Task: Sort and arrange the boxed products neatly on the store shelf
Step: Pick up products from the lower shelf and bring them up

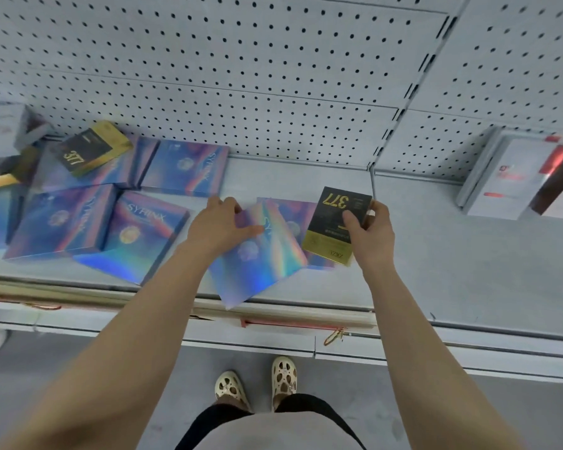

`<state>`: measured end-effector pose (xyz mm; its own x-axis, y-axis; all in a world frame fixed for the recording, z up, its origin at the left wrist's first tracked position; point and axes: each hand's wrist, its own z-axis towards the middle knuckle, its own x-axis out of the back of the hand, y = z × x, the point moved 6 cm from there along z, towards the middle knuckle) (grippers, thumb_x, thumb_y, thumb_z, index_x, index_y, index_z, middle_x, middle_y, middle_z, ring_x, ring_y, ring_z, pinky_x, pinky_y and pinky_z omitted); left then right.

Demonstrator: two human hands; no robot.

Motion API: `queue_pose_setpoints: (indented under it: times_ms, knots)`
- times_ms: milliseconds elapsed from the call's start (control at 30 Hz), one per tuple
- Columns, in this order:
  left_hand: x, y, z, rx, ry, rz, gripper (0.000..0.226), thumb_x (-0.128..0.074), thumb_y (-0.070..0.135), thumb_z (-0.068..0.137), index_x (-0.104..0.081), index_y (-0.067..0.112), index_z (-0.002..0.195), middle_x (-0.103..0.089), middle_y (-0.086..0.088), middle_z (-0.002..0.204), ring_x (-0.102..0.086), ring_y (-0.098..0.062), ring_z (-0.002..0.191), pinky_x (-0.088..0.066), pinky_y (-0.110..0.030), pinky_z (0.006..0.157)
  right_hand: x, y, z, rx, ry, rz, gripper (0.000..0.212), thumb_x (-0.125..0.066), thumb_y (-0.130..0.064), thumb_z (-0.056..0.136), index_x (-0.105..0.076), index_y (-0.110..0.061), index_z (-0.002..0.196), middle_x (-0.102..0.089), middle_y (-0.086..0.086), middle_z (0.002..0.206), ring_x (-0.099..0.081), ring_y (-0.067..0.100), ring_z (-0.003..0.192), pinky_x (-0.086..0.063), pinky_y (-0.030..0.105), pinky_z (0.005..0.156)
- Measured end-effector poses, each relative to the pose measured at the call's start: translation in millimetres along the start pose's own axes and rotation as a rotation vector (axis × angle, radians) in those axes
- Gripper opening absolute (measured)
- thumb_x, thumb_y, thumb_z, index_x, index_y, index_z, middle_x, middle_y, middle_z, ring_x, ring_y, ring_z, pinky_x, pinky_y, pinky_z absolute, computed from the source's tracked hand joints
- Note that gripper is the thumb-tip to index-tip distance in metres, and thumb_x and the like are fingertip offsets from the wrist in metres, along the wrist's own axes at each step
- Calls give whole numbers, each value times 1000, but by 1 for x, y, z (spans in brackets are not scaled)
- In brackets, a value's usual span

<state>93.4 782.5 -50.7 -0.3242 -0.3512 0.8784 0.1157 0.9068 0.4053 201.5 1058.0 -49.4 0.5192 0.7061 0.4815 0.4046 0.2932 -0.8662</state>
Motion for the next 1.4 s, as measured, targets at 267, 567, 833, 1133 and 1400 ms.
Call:
queue_pose_setpoints:
  times_ms: [267, 567, 833, 1133, 1400]
  knots:
    - [32, -2, -18, -152, 168, -269, 25, -59, 53, 88, -63, 29, 91, -62, 11, 76, -56, -20, 78, -40, -30, 65, 34, 5, -32, -58, 192, 207, 30, -53, -35, 97, -49, -24, 125, -63, -8, 101, -65, 16, 98, -53, 33, 80]
    - [18, 11, -59, -170, 166, -796, 30, -52, 55, 82, -55, 28, 69, -51, 14, 57, -45, 0, 53, -34, -30, 56, 84, 26, -139, -118, 434, 359, 38, -56, -37, 96, -43, -32, 131, -64, -1, 115, -66, 15, 103, -56, 30, 82]
    - [-32, 68, -98, -296, 23, -814, 32, -52, 53, 82, -57, 23, 73, -59, 12, 67, -49, 1, 59, -39, -27, 60, 144, 73, -213, -221, 572, 507, 33, -66, -17, 87, -50, -25, 114, -61, 1, 99, -68, 7, 70, -57, 23, 62]
    - [-92, 192, -143, -407, -4, -812, 19, -56, 45, 90, -57, 29, 78, -59, 13, 70, -51, 10, 57, -38, -9, 52, 268, 135, -214, -259, 601, 694, 49, -62, -11, 92, -41, -26, 135, -63, 8, 106, -74, 21, 83, -61, 35, 71]
    - [-168, 338, -197, -405, -51, -904, 17, -57, 50, 85, -60, 33, 82, -63, 8, 82, -57, -13, 73, -48, -35, 69, 421, 200, -195, -264, 572, 693, 43, -72, -11, 82, -49, -10, 118, -62, 15, 109, -71, 30, 89, -62, 42, 75]
